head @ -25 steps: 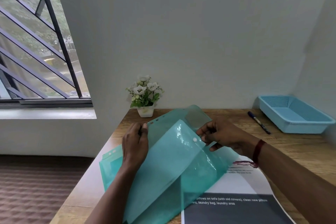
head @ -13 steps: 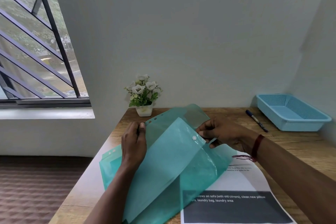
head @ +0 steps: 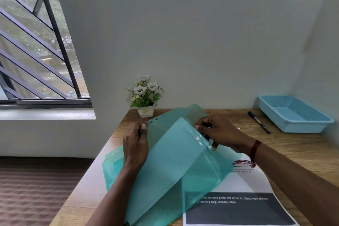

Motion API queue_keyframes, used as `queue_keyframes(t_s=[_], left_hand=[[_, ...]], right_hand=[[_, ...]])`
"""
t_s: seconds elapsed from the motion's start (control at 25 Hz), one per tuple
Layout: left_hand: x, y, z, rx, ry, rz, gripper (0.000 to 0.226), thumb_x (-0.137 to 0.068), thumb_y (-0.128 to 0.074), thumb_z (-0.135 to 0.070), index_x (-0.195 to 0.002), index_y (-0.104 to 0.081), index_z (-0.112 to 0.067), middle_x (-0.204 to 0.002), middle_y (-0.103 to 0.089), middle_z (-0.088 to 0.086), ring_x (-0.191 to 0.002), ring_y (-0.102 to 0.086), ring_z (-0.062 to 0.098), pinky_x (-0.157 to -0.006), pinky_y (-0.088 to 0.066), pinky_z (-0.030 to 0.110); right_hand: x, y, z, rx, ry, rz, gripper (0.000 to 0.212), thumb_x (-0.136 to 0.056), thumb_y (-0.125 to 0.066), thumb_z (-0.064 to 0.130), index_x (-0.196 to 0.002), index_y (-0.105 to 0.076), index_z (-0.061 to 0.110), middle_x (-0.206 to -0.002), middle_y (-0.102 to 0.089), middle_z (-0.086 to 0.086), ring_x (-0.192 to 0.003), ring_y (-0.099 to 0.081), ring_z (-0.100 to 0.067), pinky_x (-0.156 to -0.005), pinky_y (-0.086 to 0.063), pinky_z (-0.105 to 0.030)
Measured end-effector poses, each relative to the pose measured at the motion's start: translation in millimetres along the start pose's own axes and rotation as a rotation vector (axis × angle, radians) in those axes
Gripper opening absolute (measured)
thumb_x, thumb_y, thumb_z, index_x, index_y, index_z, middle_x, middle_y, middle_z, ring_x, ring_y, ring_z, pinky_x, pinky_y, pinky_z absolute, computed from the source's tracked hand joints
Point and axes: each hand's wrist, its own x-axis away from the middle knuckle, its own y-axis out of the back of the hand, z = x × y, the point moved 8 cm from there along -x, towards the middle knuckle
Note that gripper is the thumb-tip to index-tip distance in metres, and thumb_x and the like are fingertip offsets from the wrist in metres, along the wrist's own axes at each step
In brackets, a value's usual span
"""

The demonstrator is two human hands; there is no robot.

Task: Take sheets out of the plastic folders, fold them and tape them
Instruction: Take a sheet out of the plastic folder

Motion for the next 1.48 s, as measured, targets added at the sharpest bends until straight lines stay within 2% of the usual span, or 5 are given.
queue_keyframes(t_s=[0.52,0.72,0.92,1.28,1.48], left_hand=[[-3,-2,7,-0.131,-0.003,-0.013,0.02,-0.1,-0.05,-0.019,-0.082,-0.058,-0.016,-0.08,-0.057,0.0,-0.073,-0.052,0.017,-0.059,-0.048,0.041],[-2,-4,5,-0.139,-0.039,0.0,0.021,-0.1,-0.05,-0.019,-0.082,-0.059,-0.013,-0.08,-0.057,0.0,-0.074,-0.053,0.018,-0.059,-0.049,0.043],[-1,-3,2,-0.151,-0.025,-0.001,0.022,-0.1,-0.05,-0.02,-0.084,-0.061,-0.01,-0.081,-0.06,0.003,-0.073,-0.053,0.017,-0.058,-0.045,0.038],[-2,2,8,-0.176,0.001,0.01,0.024,-0.1,-0.049,-0.021,-0.079,-0.057,-0.012,-0.079,-0.056,0.002,-0.072,-0.05,0.019,-0.057,-0.037,0.031],[-4,4,3,-0.184,-0.017,0.004,0.02,-0.1,-0.05,-0.02,-0.083,-0.06,-0.014,-0.082,-0.057,0.001,-0.074,-0.05,0.019,-0.06,-0.036,0.03]], right_hand=[[-4,-8,-3,-0.266,-0.059,0.117,0.016,-0.089,-0.067,0.013,-0.104,-0.072,0.017,-0.081,-0.068,0.001,-0.067,-0.061,-0.008,-0.05,-0.055,-0.029],[-7,-11,-14,-0.217,-0.138,0.107,0.017,-0.084,-0.072,0.005,-0.101,-0.073,0.007,-0.091,-0.072,-0.017,-0.064,-0.06,-0.013,-0.048,-0.057,-0.029],[-7,-4,-2,-0.095,-0.091,0.034,0.011,-0.081,-0.075,0.006,-0.092,-0.074,0.01,-0.061,-0.066,0.004,-0.052,-0.058,-0.007,-0.048,-0.056,-0.029],[-13,22,-4,-0.066,-0.058,-0.205,0.022,-0.07,-0.086,0.025,-0.062,-0.071,0.012,-0.057,-0.064,0.001,-0.052,-0.052,-0.01,-0.047,-0.045,-0.025],[-10,45,3,0.075,0.045,-0.389,0.02,-0.08,-0.078,0.028,-0.069,-0.069,0.013,-0.061,-0.064,0.007,-0.057,-0.053,-0.008,-0.056,-0.039,-0.016]])
